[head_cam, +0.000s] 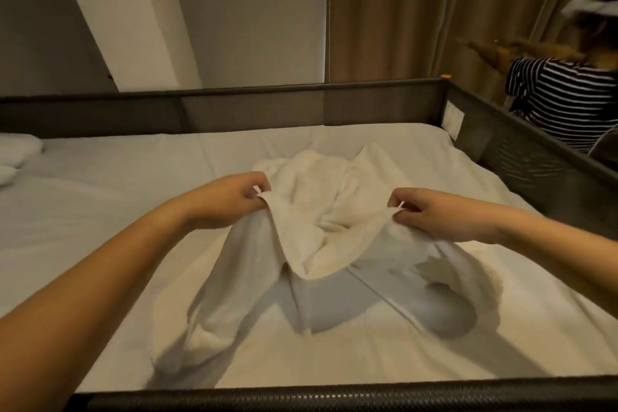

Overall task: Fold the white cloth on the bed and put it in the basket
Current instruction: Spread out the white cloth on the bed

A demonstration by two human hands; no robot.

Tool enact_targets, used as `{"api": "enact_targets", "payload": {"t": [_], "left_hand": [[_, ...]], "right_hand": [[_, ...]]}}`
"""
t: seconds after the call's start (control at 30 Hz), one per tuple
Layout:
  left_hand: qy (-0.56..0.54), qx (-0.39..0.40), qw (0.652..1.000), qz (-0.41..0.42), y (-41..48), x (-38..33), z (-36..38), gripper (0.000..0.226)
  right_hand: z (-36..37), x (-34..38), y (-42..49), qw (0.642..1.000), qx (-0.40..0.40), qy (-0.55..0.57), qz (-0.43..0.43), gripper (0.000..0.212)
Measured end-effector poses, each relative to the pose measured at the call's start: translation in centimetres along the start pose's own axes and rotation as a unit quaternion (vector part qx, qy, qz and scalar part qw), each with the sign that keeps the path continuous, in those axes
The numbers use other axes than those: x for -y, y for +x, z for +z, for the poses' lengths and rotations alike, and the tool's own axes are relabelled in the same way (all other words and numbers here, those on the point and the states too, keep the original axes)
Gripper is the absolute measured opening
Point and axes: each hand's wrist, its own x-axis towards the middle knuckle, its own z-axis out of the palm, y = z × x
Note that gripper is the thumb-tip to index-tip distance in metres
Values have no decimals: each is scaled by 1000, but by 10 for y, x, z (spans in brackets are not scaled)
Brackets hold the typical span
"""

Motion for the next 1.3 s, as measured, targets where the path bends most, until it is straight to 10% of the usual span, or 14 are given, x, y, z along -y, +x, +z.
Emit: {"api": "enact_targets", "payload": {"t": [0.23,0.57,0.73,0.9,1.07,1.3], "left_hand": [[-35,-259,964,43,8,15,-96,15],[-8,-427,887,176,-26,27,-203,13],[5,-383,911,154,-33,42,-212,20],[35,-112,993,4,-18,88,-182,17],[87,93,986,-106,23,152,-146,13],[77,-184,960,-195,129,206,-140,13]], "right_hand": [[-53,22,4,990,-119,-60,-54,4],[-138,69,-22,890,-417,-20,-182,13],[-153,79,-14,941,-299,1,-158,11],[-142,45,25,995,-74,-26,-64,13],[-127,-3,76,976,194,-23,100,29],[-124,-59,209,964,-91,-205,144,24]]}}
